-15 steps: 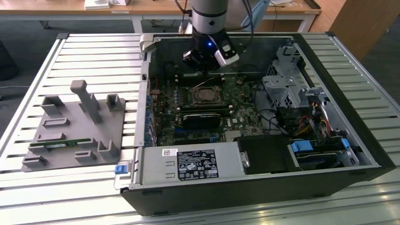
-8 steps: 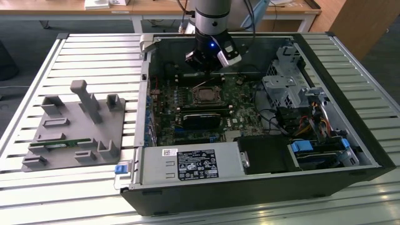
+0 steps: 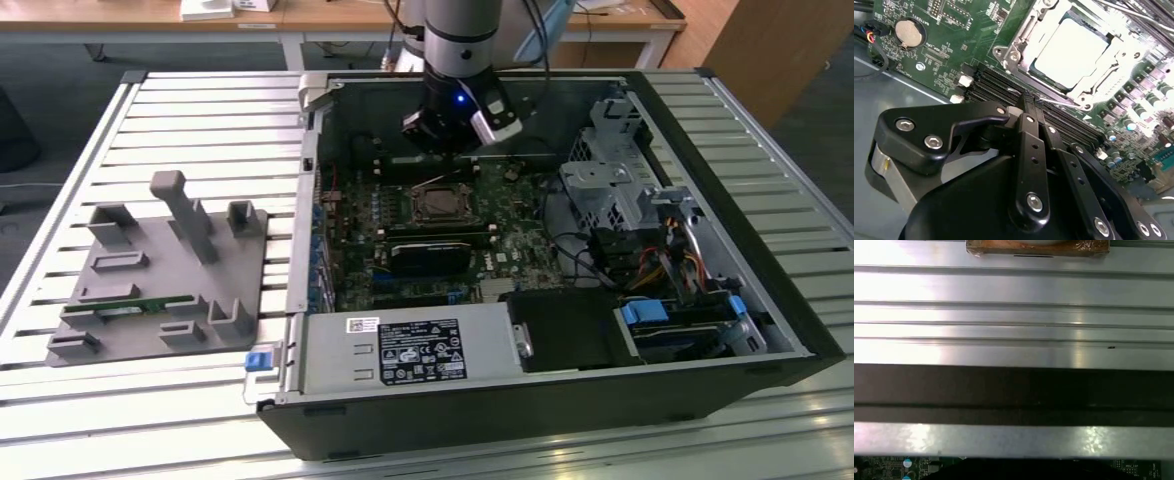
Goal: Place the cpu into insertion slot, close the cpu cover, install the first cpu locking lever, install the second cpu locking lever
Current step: 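Install the first cpu locking lever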
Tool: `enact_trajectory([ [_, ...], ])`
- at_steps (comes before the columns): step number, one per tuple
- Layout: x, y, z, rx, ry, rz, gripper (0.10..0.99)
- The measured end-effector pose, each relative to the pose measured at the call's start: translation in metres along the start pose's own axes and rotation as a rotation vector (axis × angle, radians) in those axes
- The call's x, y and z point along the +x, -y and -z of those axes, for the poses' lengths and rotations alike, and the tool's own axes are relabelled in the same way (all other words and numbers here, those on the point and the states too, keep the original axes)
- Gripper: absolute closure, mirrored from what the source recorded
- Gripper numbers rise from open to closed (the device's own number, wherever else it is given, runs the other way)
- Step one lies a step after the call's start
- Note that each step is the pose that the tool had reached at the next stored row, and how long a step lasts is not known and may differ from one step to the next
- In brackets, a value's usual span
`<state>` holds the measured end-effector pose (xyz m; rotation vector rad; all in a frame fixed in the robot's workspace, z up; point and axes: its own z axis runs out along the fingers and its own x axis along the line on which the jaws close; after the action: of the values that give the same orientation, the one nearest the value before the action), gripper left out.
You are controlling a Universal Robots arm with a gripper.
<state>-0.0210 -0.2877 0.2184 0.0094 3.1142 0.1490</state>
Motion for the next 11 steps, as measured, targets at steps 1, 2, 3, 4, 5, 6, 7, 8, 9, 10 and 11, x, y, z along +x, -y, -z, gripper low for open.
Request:
enact_trajectory([
  [1, -0.0007, 0.0000, -0.0010, 0.000, -0.0002, 0.000, 0.980],
  [2, -0.0012, 0.0001, -0.0021, 0.000, -0.0004, 0.000, 0.980],
  [3, -0.0017, 0.0002, -0.0034, 0.000, -0.0006, 0.000, 0.980],
  [4, -0.0021, 0.0003, -0.0048, 0.001, -0.0007, 0.000, 0.980],
  [5, -0.0025, 0.0005, -0.0063, 0.001, -0.0009, 0.000, 0.980],
  [6, -0.0028, 0.0006, -0.0078, 0.001, -0.0011, 0.000, 0.980],
  [7, -0.0031, 0.0007, -0.0093, 0.001, -0.0013, 0.000, 0.980],
  [8, -0.0033, 0.0009, -0.0110, 0.001, -0.0014, 0.000, 0.980],
  [9, -0.0034, 0.0010, -0.0125, 0.001, -0.0015, 0.000, 0.980],
  [10, -0.0035, 0.0011, -0.0139, 0.001, -0.0018, 0.000, 0.980],
  [11, -0.0037, 0.0012, -0.0151, 0.002, -0.0021, 0.000, 0.980],
])
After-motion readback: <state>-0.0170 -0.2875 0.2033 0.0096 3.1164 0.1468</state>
